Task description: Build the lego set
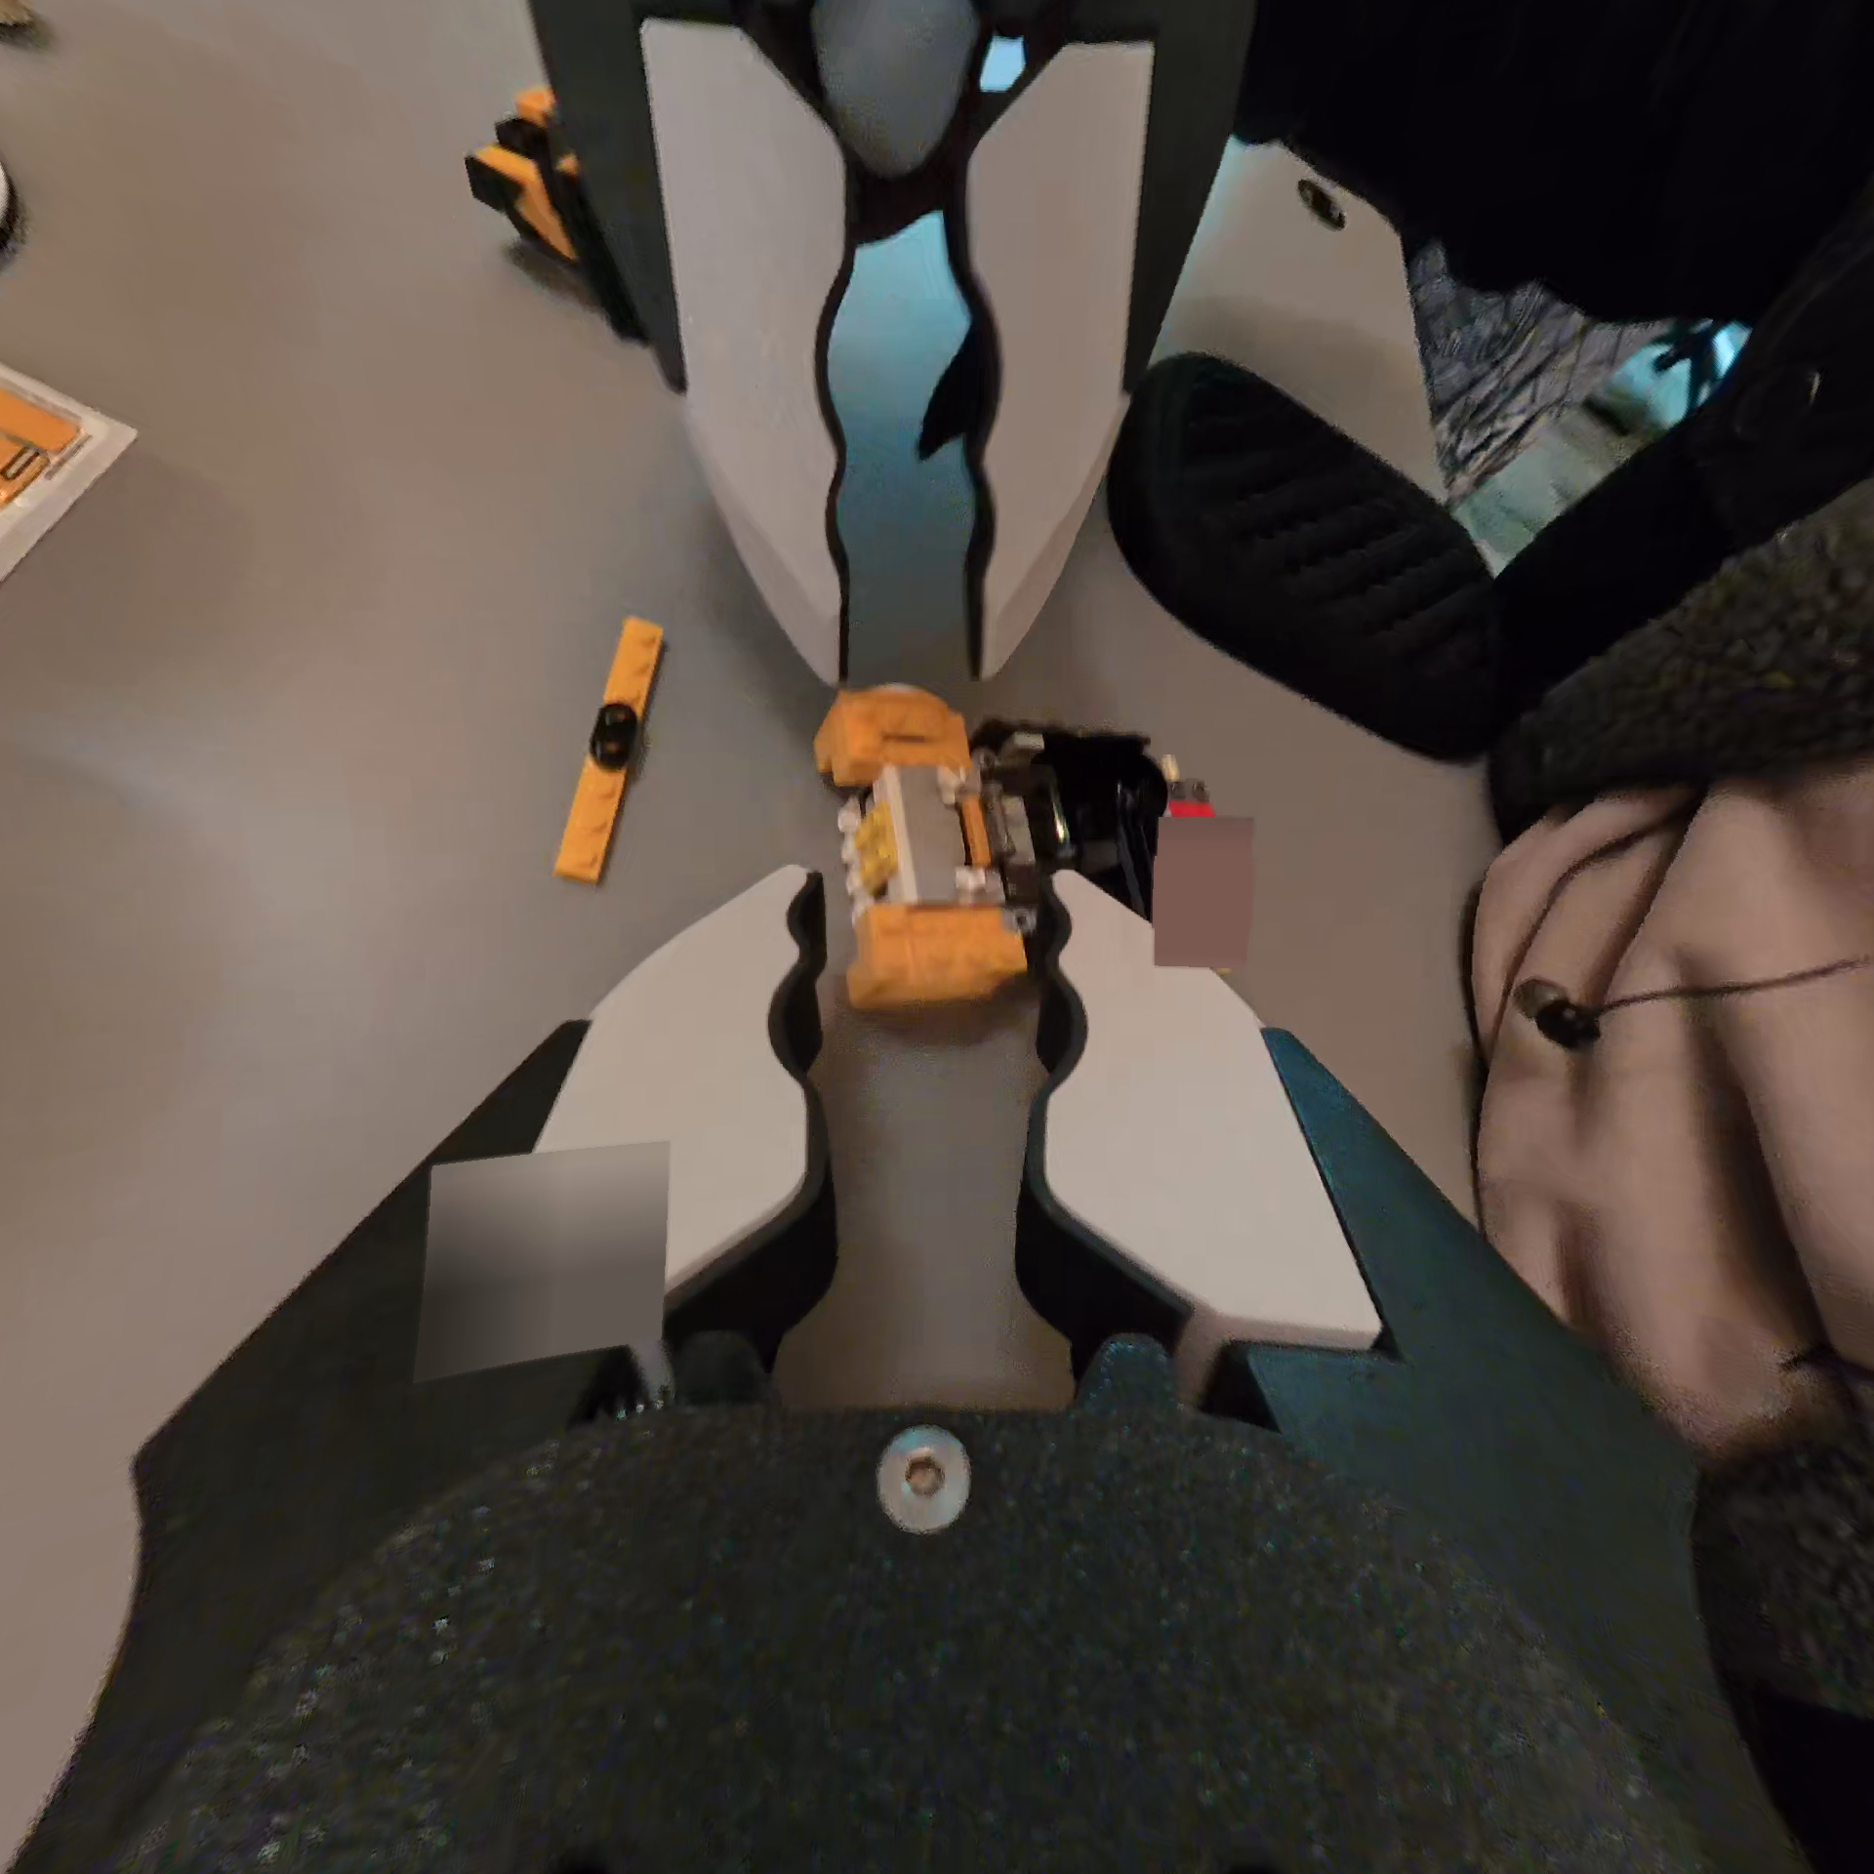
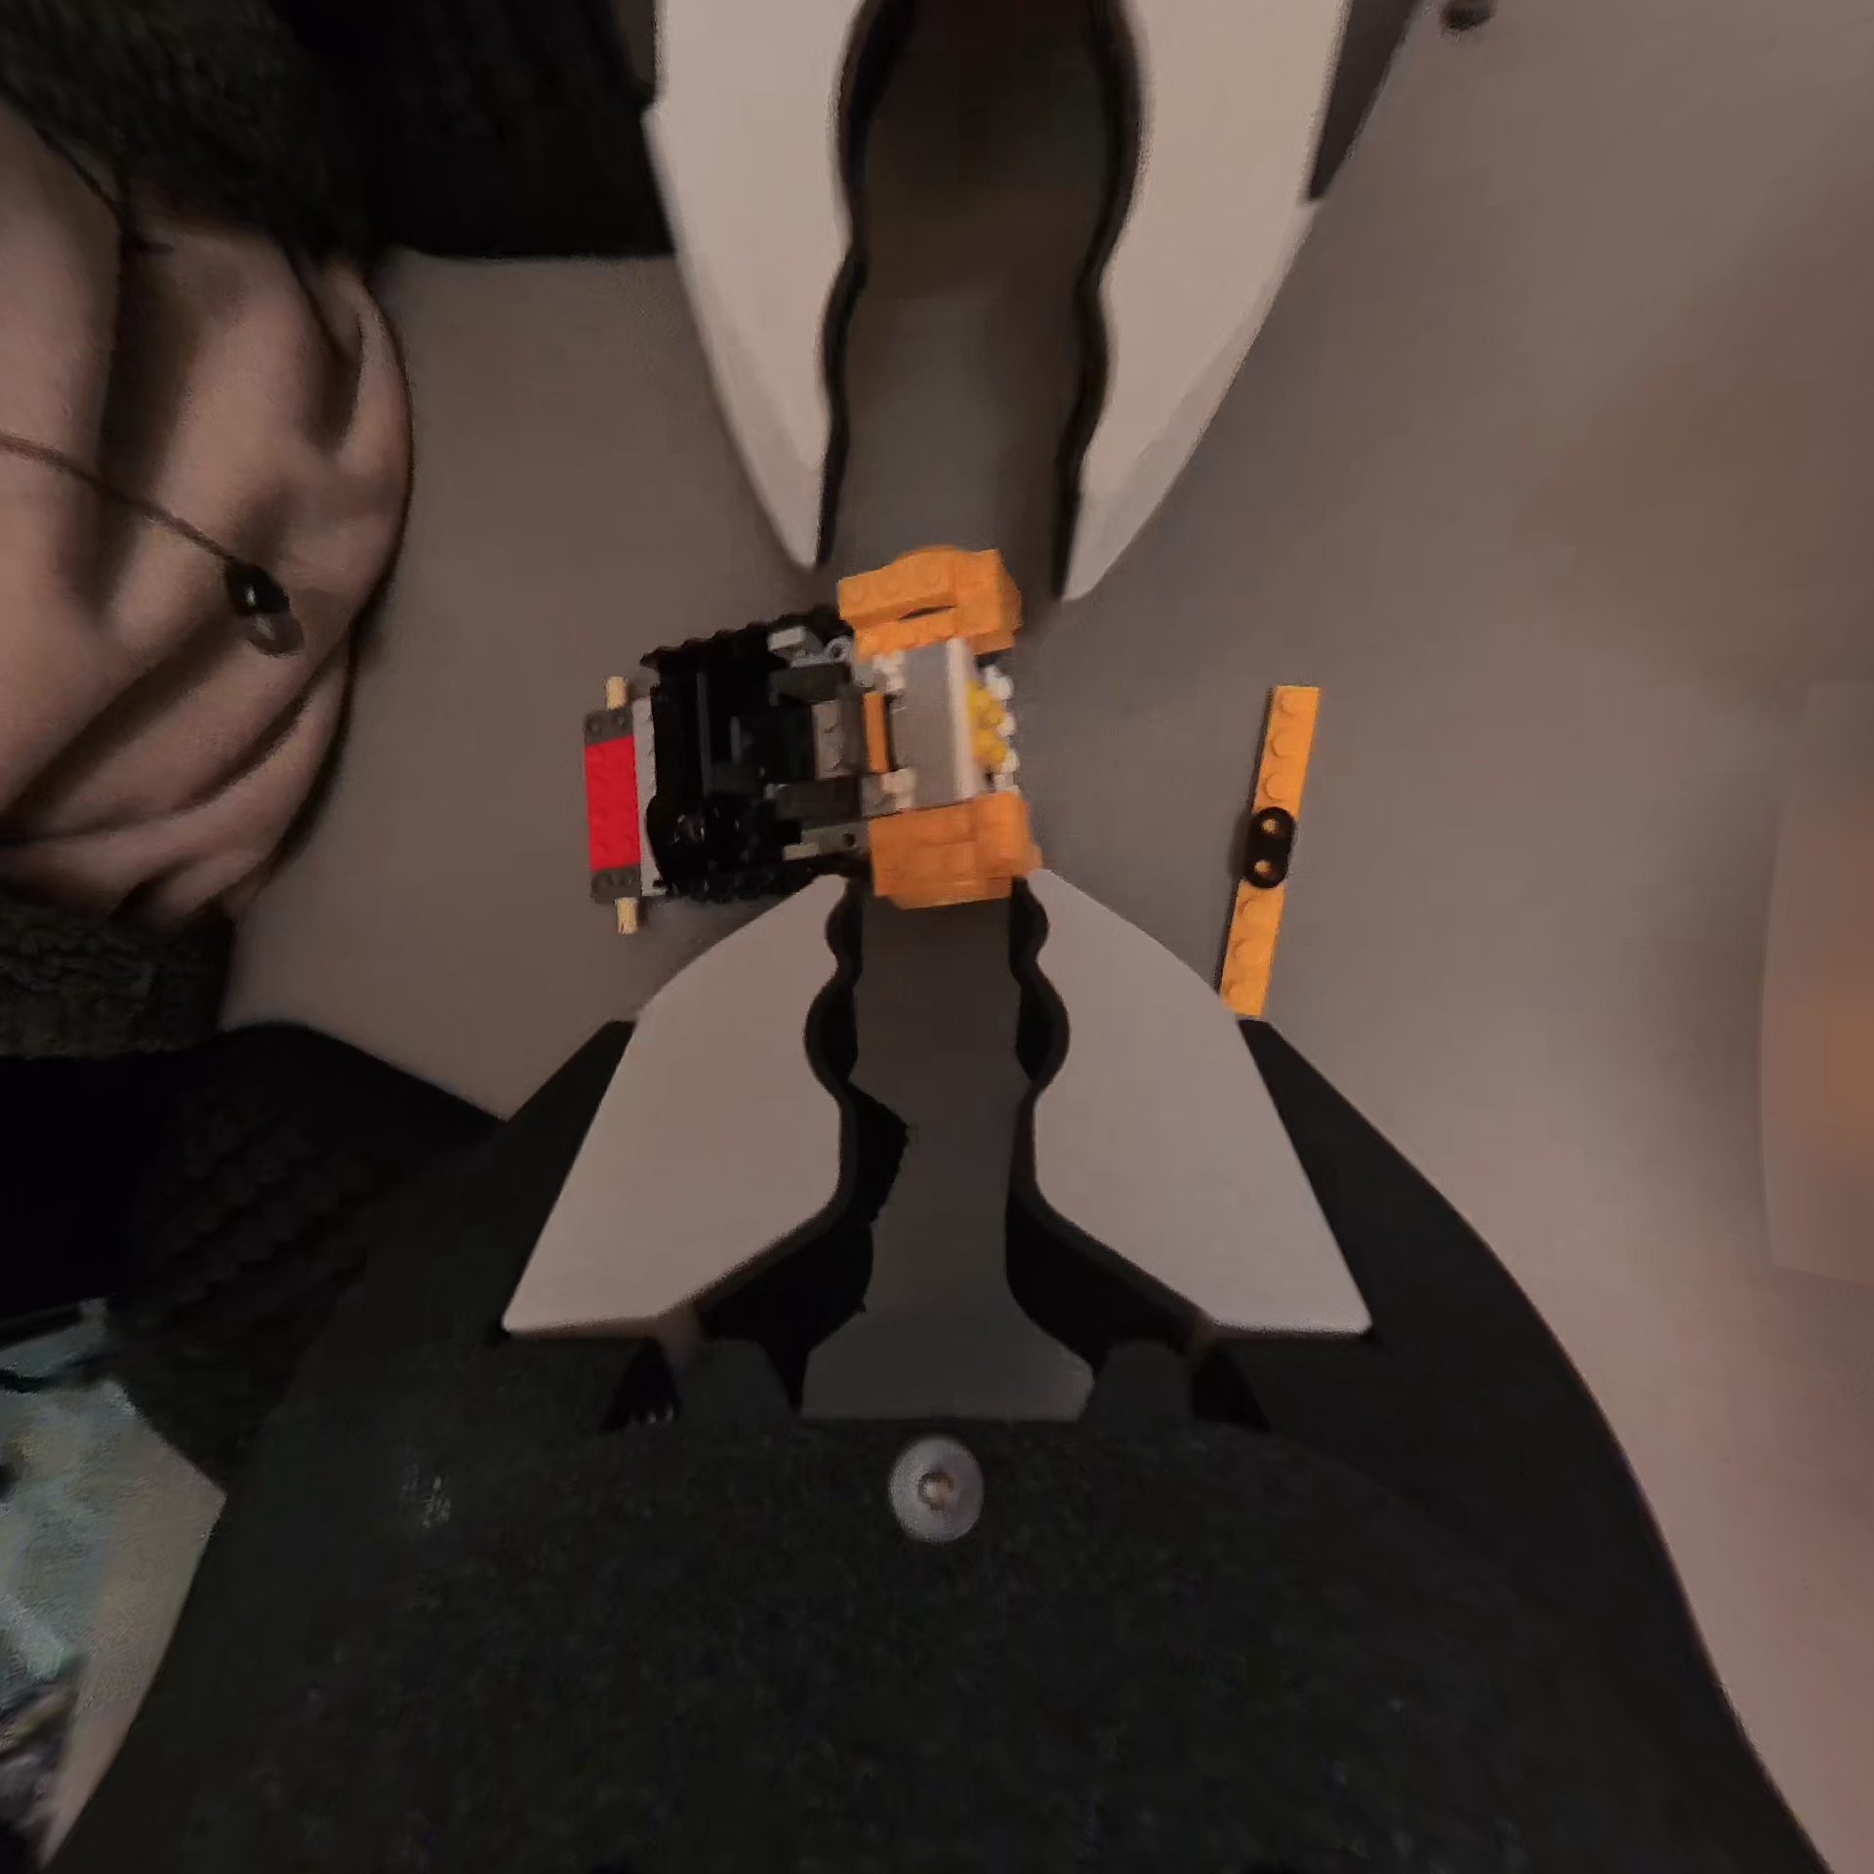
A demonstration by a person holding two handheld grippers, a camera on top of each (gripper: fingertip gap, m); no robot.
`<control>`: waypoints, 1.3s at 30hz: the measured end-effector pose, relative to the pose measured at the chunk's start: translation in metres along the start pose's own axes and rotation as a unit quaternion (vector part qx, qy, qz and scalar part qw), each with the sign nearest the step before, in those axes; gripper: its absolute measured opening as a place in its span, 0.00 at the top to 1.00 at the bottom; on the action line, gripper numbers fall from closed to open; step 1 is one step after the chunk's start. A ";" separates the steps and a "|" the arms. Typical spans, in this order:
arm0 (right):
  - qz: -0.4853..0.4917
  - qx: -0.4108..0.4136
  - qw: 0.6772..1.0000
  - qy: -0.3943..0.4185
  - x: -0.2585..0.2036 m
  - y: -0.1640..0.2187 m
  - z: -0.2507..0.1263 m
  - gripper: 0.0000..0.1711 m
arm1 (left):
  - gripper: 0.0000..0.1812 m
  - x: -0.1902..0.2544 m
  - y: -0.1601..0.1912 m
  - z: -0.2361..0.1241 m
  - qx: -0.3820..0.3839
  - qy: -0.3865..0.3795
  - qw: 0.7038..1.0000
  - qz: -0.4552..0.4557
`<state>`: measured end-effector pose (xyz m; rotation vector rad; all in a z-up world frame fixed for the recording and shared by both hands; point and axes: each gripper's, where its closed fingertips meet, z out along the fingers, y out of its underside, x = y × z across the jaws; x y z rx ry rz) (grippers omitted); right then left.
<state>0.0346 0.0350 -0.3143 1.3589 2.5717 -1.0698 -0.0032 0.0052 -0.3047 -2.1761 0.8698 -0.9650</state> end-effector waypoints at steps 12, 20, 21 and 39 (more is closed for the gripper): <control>-0.059 -0.005 0.997 0.050 0.002 0.009 0.014 0.76 | 0.75 0.002 0.031 0.023 -0.067 -0.056 0.991 0.101; -0.043 0.004 0.997 0.057 -0.004 0.012 0.016 0.80 | 0.80 0.005 0.032 0.025 -0.074 -0.064 0.980 0.172; -0.036 0.011 0.998 0.052 -0.006 0.012 0.015 0.80 | 0.80 0.006 0.031 0.024 -0.074 -0.066 0.978 0.185; 0.233 0.132 0.953 -0.144 -0.039 -0.012 -0.004 0.83 | 0.80 0.032 0.012 0.017 -0.065 -0.115 0.929 0.345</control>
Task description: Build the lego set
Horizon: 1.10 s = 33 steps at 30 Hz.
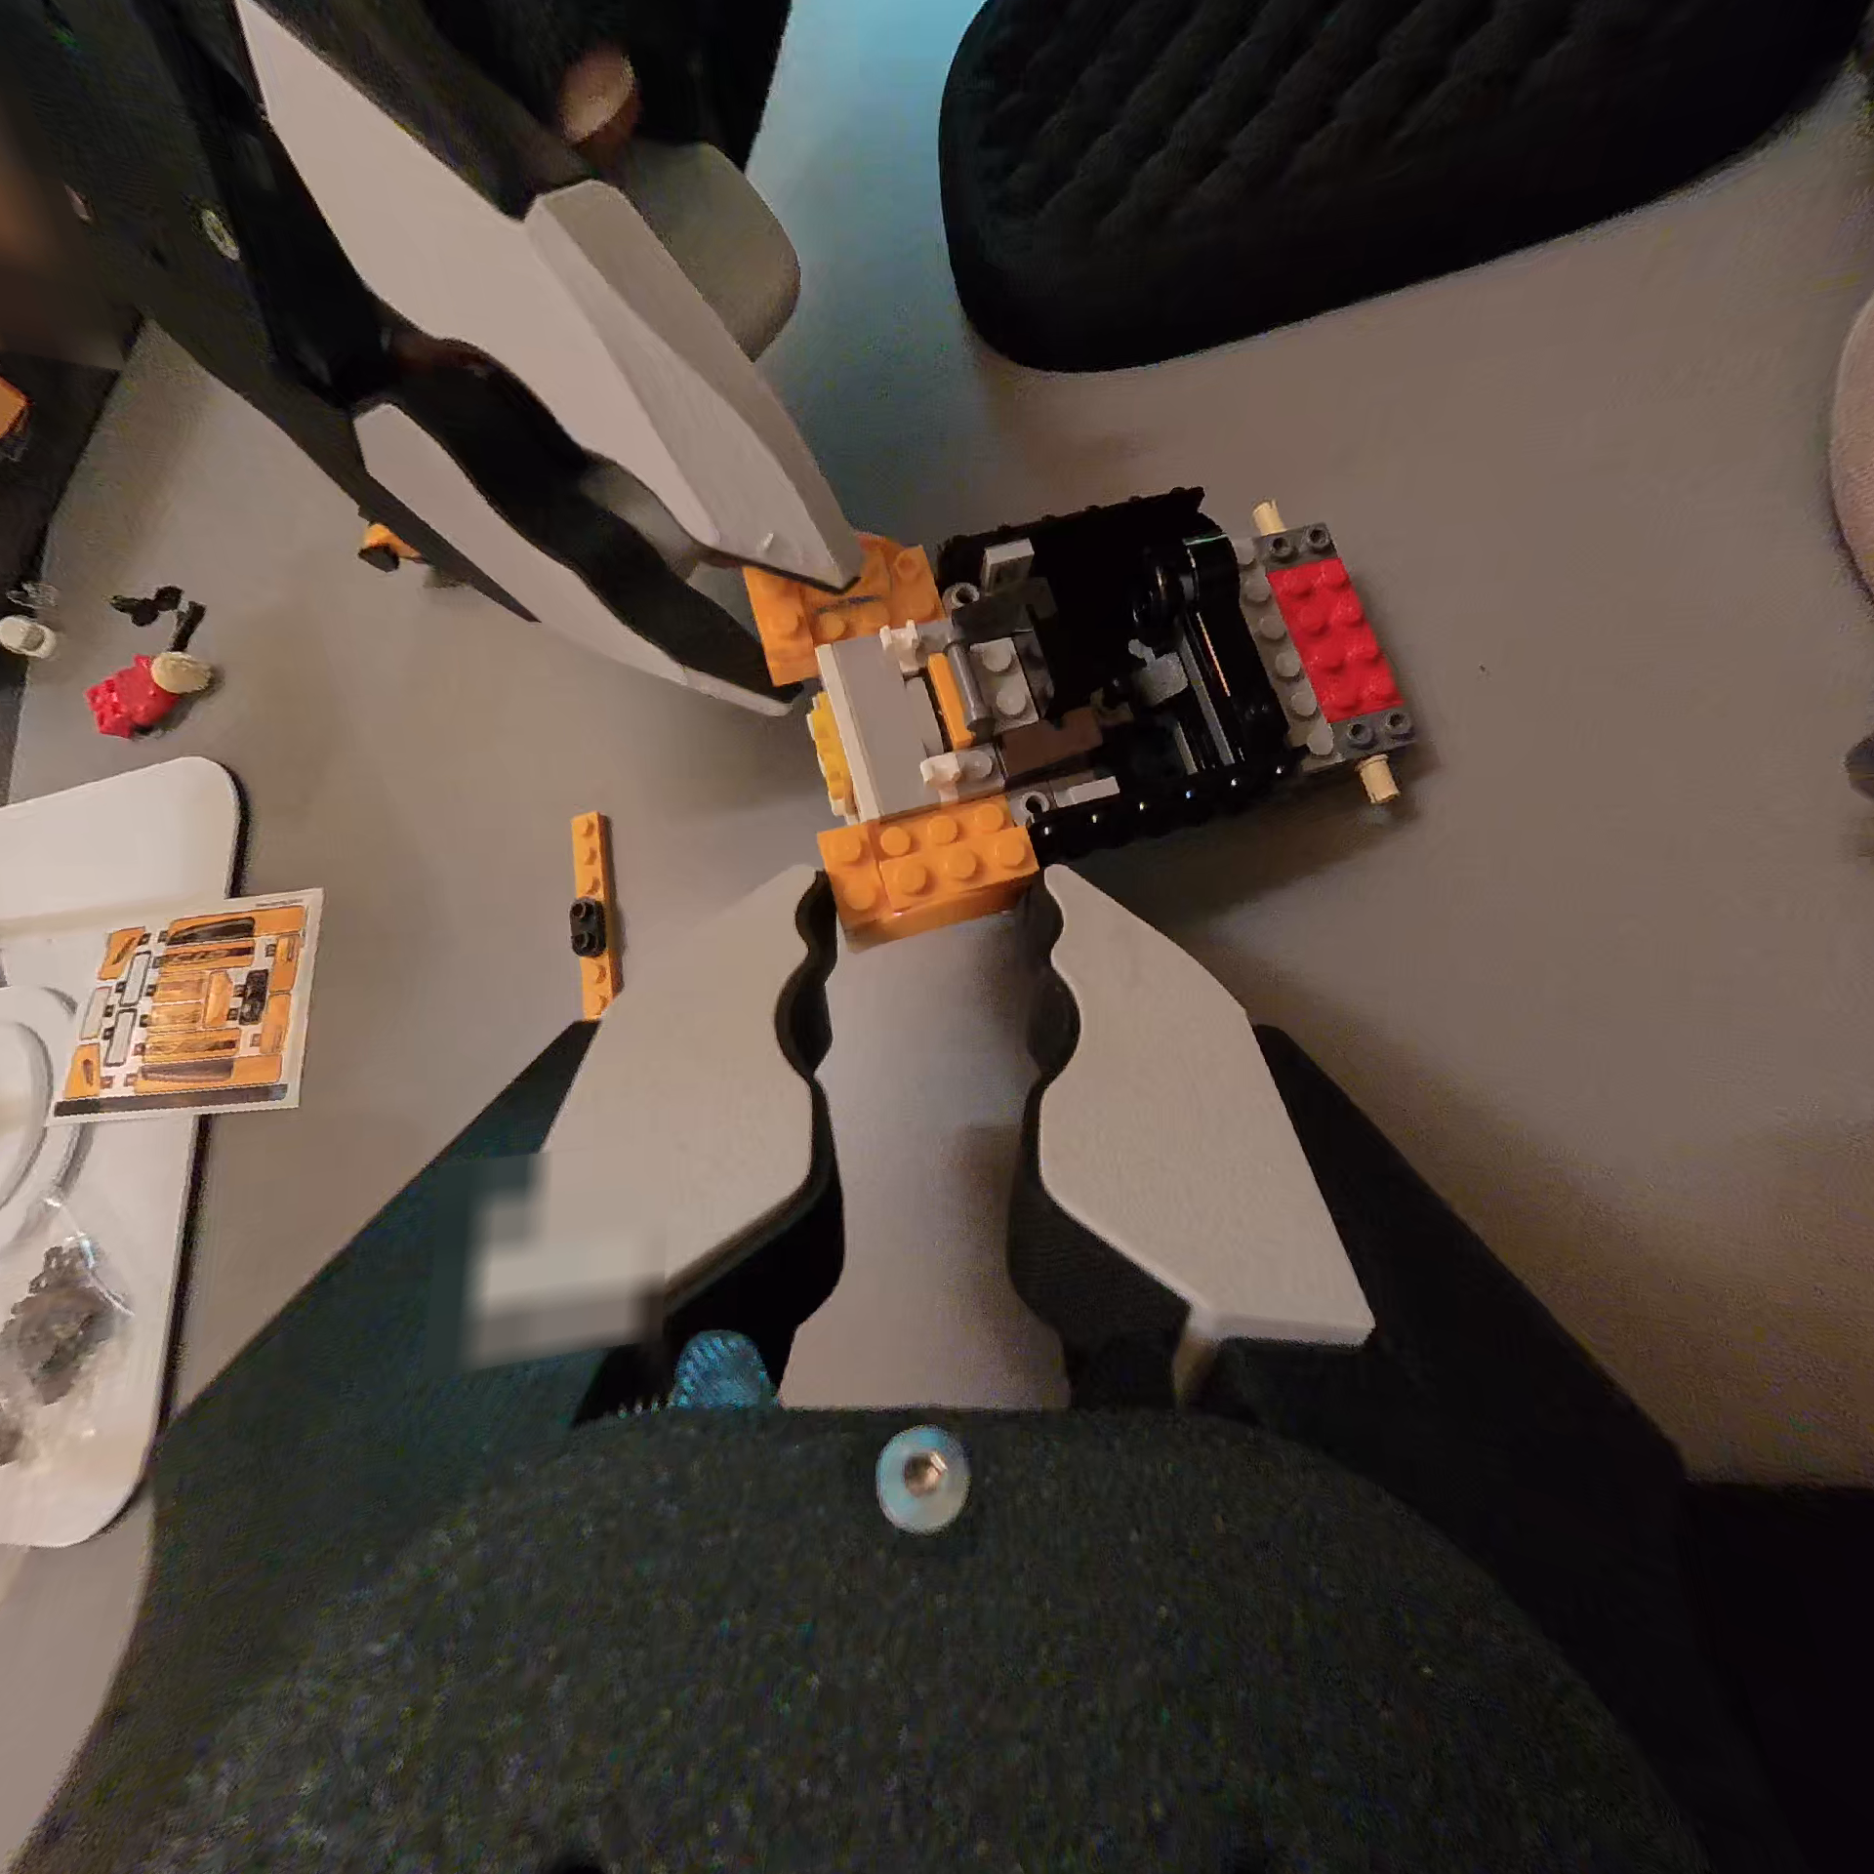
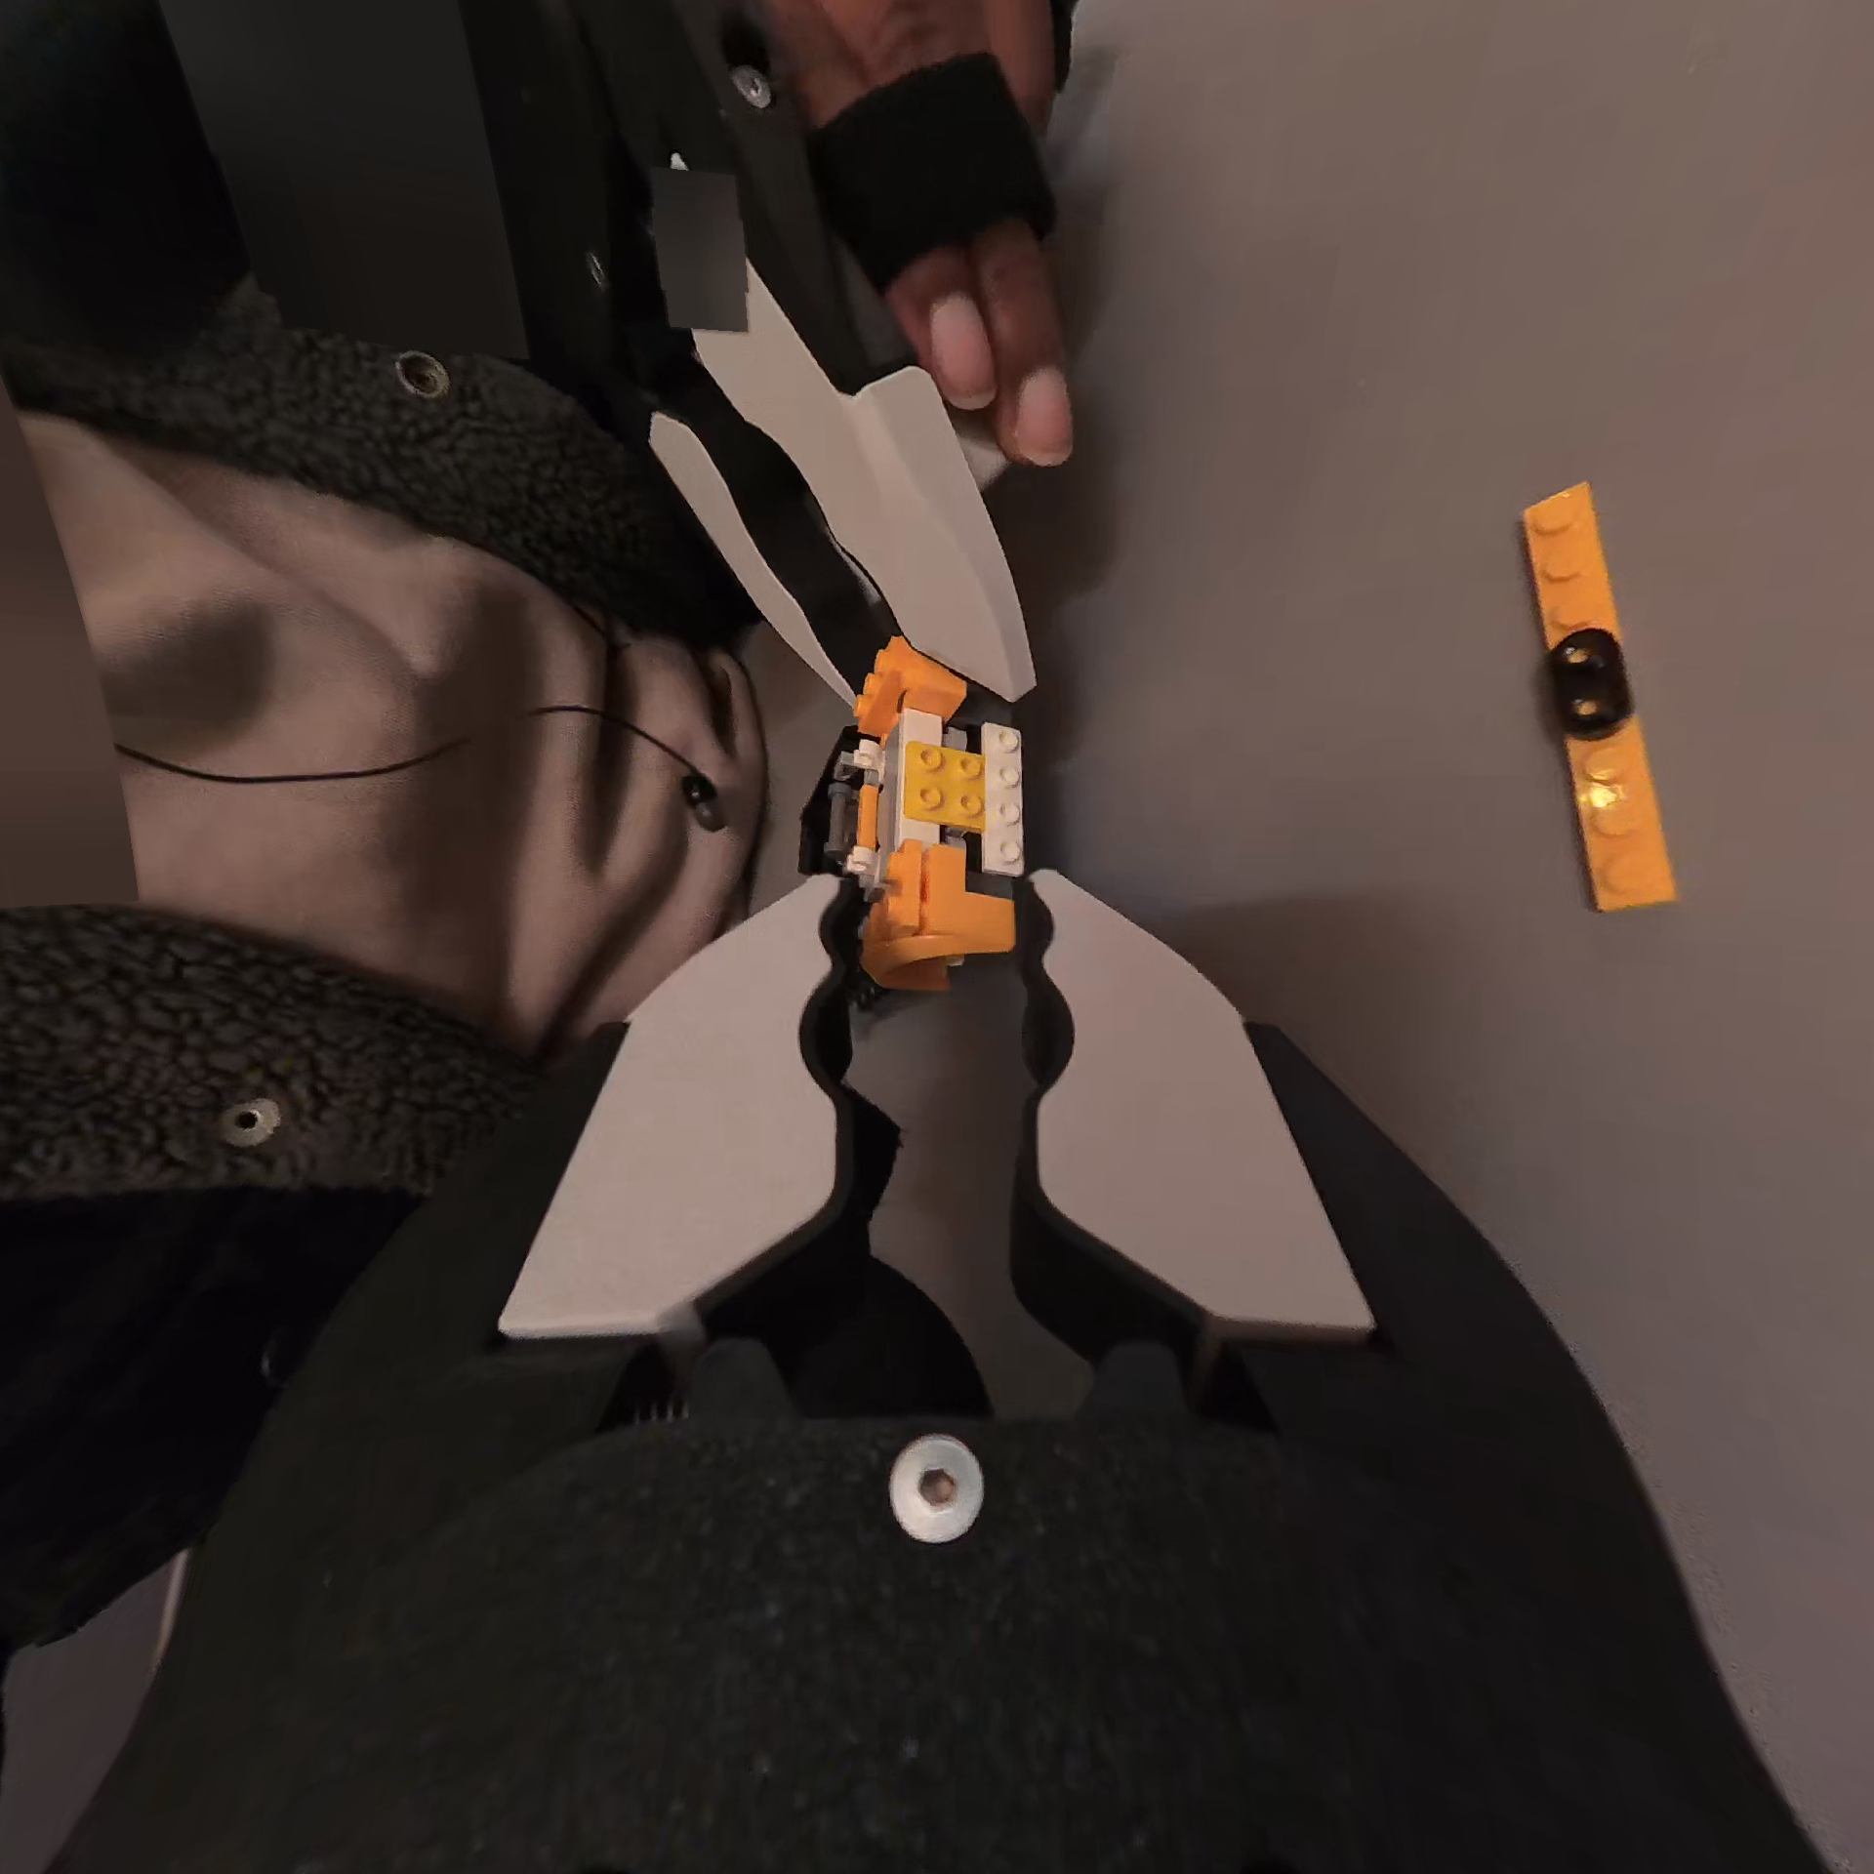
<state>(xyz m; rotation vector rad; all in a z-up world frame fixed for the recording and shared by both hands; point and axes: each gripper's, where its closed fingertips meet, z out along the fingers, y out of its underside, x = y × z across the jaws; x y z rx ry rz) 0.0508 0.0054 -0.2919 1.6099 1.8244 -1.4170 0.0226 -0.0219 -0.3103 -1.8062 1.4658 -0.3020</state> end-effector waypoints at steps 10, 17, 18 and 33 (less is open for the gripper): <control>0.023 -0.003 1.000 -0.016 -0.006 -0.003 -0.001 0.85 | 0.80 0.000 -0.003 -0.003 -0.018 -0.020 0.999 0.023; 0.003 0.018 1.000 -0.005 -0.009 -0.002 -0.002 0.86 | 0.80 0.000 -0.009 -0.005 -0.027 -0.046 0.997 0.047; -0.002 0.021 1.000 -0.002 -0.010 -0.002 -0.003 0.87 | 0.80 -0.001 -0.009 -0.005 -0.029 -0.049 0.997 0.051; -0.025 0.055 0.998 0.033 -0.012 0.002 0.000 0.87 | 0.80 0.003 -0.011 -0.004 -0.041 -0.051 0.995 0.069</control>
